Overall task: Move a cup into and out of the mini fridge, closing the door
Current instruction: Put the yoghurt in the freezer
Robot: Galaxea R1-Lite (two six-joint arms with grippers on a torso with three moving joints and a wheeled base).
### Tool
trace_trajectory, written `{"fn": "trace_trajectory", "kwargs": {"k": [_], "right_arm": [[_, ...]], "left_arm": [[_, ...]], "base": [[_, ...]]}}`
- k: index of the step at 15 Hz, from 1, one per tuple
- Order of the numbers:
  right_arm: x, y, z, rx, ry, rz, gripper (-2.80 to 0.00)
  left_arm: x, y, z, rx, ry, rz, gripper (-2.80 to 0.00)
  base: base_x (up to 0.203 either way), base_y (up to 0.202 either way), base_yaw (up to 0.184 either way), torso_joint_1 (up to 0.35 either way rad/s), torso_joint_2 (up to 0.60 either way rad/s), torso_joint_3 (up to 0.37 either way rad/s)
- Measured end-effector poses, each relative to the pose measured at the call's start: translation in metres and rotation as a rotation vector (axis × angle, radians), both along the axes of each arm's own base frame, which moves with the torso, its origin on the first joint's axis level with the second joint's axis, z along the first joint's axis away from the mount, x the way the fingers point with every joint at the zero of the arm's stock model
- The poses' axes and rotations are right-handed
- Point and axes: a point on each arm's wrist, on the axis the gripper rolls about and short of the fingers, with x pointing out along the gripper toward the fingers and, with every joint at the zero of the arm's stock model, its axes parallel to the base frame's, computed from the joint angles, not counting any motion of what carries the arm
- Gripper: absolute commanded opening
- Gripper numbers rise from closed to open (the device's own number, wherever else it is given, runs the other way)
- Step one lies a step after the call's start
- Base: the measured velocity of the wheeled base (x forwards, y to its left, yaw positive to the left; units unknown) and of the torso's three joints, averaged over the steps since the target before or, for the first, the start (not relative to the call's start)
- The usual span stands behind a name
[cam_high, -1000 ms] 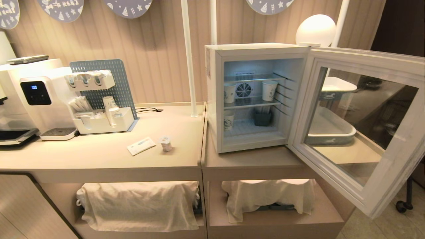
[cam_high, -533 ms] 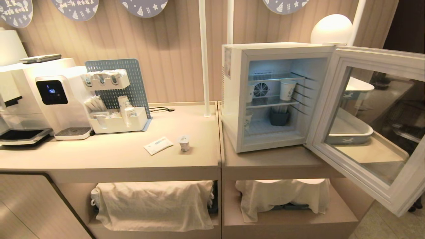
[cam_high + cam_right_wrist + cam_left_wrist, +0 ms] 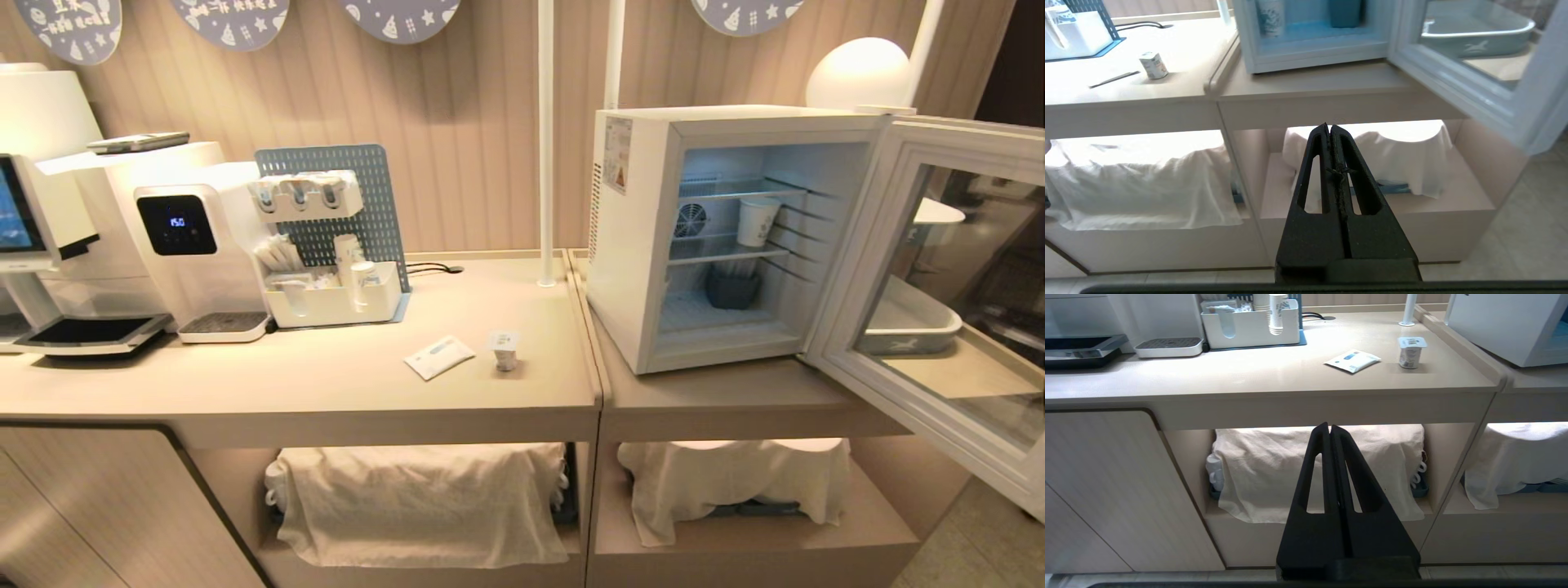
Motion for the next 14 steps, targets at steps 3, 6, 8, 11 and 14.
{"fn": "trace_trajectory", "kwargs": {"k": [3,6,8,11,14], "right_arm": [[0.0,0.0,0.0,0.0,0.0,0.0,-2.8],[0.0,0.0,0.0001,0.0,-0.001,0.0,-2.8],[0.0,0.0,0.0,0.0,0.0,0.0,-2.8],[0.0,0.0,0.0,0.0,0.0,0.0,-2.8],[0.0,0.0,0.0001,0.0,-0.001,0.0,-2.8]], "left_arm": [[0.0,0.0,0.0,0.0,0.0,0.0,-2.8],[0.0,0.0,0.0,0.0,0.0,0.0,-2.8],[0.0,0.0,-0.0001,0.0,0.0,0.0,-2.8],[0.0,0.0,0.0,0.0,-0.001,0.001,-2.8],[0.0,0.0,0.0001,0.004,-0.001,0.0,-2.8]], "base": [[0.0,0.189,-0.002,0.004,0.0,0.005],[0.0,0.193,-0.002,0.005,0.0,0.004],[0.0,0.188,-0.002,-0.001,0.01,0.002],[0.0,0.188,0.002,0.0,0.0,0.003],[0.0,0.161,-0.002,0.004,0.0,0.003]]}}
